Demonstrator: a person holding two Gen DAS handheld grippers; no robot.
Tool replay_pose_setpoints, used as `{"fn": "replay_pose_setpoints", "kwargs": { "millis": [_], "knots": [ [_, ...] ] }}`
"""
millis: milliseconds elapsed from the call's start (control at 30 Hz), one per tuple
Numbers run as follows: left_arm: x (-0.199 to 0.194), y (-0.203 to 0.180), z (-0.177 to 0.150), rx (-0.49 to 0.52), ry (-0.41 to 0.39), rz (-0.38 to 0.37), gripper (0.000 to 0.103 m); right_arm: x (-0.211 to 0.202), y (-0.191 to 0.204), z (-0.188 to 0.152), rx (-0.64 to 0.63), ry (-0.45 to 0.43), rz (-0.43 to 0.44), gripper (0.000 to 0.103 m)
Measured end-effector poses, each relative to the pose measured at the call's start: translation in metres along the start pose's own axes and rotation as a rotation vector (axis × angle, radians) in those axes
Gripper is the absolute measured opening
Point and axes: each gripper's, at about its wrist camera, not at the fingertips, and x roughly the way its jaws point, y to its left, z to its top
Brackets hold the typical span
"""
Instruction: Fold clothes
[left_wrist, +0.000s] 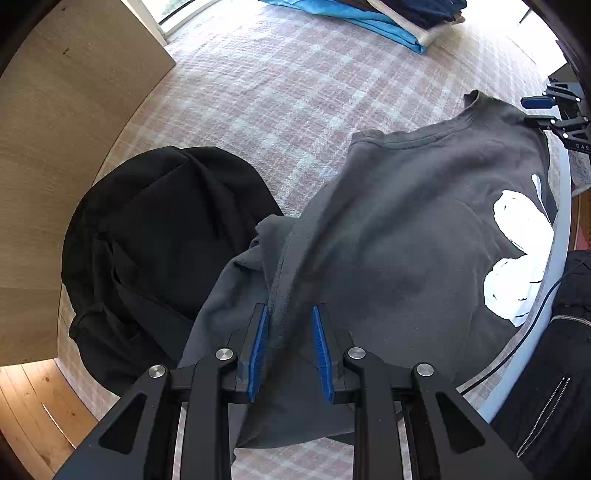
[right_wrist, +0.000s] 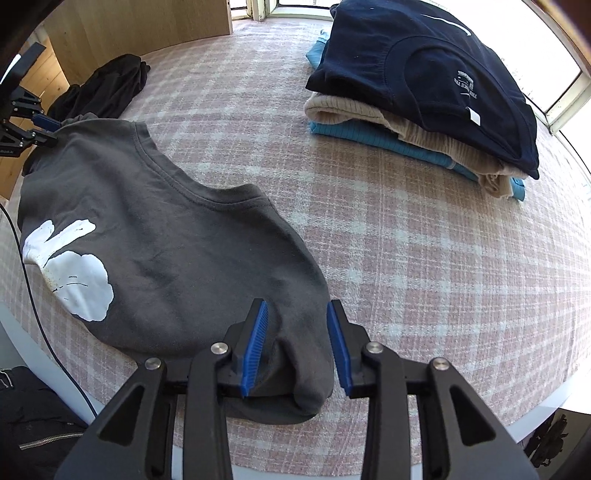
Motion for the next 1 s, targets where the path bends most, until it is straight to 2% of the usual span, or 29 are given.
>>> {"fn": "replay_pose_setpoints", "kwargs": {
  "millis": [133, 200, 233, 267, 367, 400, 433, 600, 733, 867, 1000],
  "knots": [
    [0.007, -0.003, 0.005, 0.014, 0.011, 0.001, 0.027, -0.001, -0.001, 0.004, 0.003, -0.002, -0.002, 0.033],
    [0.011, -0.002, 0.007, 0.004, 0.017, -0.005, 0.024, -0.002, -0.002, 0.006, -0.003, -0.003, -0.005, 0.033],
    [0.012, -0.001, 0.008, -0.002, 0.018, -0.003, 0.010, -0.003, -0.002, 0.006, -0.006, -0.005, -0.008, 0.033],
    [0.012, 0.001, 0.007, -0.009, 0.012, 0.001, 0.002, -0.002, -0.004, 0.007, -0.008, -0.006, 0.000, 0.033],
    [0.003, 0.005, 0.001, -0.031, -0.036, 0.012, 0.002, 0.002, -0.011, 0.010, -0.009, -0.007, 0.049, 0.037],
    [-0.005, 0.006, -0.003, -0.043, -0.059, 0.009, 0.002, 0.003, -0.013, 0.011, -0.009, -0.007, 0.065, 0.046],
    [-0.013, 0.008, -0.007, -0.056, -0.082, 0.006, 0.002, 0.005, -0.016, 0.013, -0.007, -0.007, 0.080, 0.048],
    [-0.045, 0.019, -0.035, -0.140, -0.147, -0.031, 0.002, 0.013, -0.023, 0.026, -0.063, -0.027, 0.089, 0.048],
    [-0.043, 0.016, -0.040, -0.150, -0.135, -0.022, 0.002, 0.027, -0.008, 0.038, -0.155, 0.029, 0.184, 0.048],
    [-0.035, 0.013, -0.034, -0.134, -0.121, -0.019, 0.002, 0.038, 0.012, 0.041, -0.258, 0.061, 0.137, 0.048],
    [-0.028, 0.012, -0.028, -0.125, -0.112, 0.002, 0.002, 0.047, 0.015, 0.038, -0.263, 0.082, 0.170, 0.049]
  ]
}}
